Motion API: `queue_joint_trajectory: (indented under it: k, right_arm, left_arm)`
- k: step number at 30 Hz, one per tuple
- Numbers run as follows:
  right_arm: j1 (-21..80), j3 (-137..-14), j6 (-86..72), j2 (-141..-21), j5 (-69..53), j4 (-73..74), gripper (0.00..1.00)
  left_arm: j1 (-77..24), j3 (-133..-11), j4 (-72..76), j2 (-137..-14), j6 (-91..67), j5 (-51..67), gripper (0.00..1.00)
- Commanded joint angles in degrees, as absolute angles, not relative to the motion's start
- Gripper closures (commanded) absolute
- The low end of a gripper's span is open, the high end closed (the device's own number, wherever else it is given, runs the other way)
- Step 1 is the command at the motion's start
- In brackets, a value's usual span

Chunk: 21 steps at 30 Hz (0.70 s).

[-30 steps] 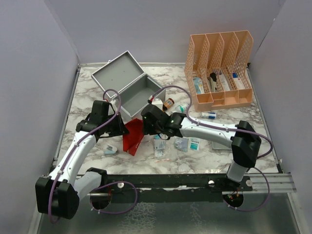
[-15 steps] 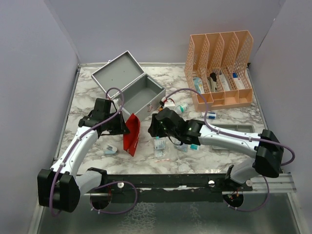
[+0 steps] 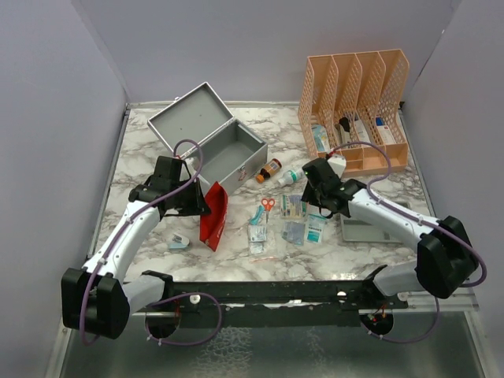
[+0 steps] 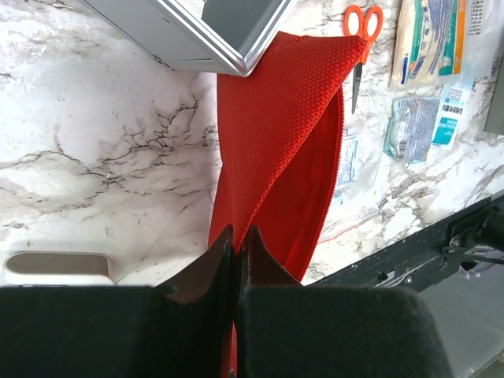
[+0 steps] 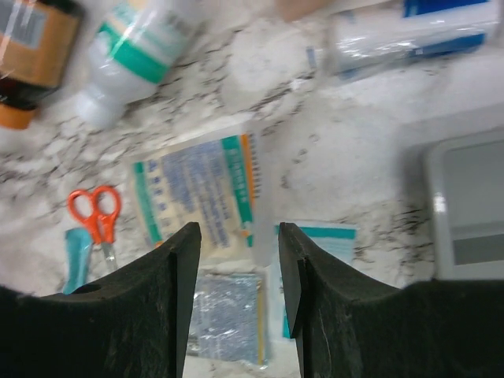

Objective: Organize the medicine kit

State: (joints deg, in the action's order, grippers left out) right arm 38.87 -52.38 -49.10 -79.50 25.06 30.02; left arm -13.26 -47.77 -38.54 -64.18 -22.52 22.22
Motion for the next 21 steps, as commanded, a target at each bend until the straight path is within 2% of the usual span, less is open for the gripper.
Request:
queue_joint_trajectory:
  k: [1,4,7,10,15,21]
  right_arm:
    - [32.1,-49.9,-47.1,-77.0,21.2,29.1,0.56]
    - [29.0,-49.9,-47.1,-78.1,21.3,29.6,0.64]
    - [27.2,-49.8,-46.7,-79.5,22.9,29.3,0.79]
    - [26.0,-50.3,-44.4,-82.7,21.4,28.2,0.87]
    - [25.0,-52.1,-39.9,-86.7,18.3,26.4,0.88]
    - [23.9,-52.5,-34.2,-89.9,9.0,21.8,0.87]
  left_arm:
    - [-13.6,-49.4,-37.8,-64.6,-22.1,21.2,1.00]
    - [-13.7,-49.3,-37.7,-64.9,-22.1,21.3,1.00]
    - [-13.8,-49.3,-37.6,-65.0,-22.3,21.4,1.00]
    - [-14.0,-49.4,-37.6,-65.0,-22.5,21.4,1.00]
    - [-14.1,-49.4,-37.5,-64.9,-23.0,21.4,1.00]
    - [-14.3,-49.6,-37.5,-65.0,-23.0,21.4,1.00]
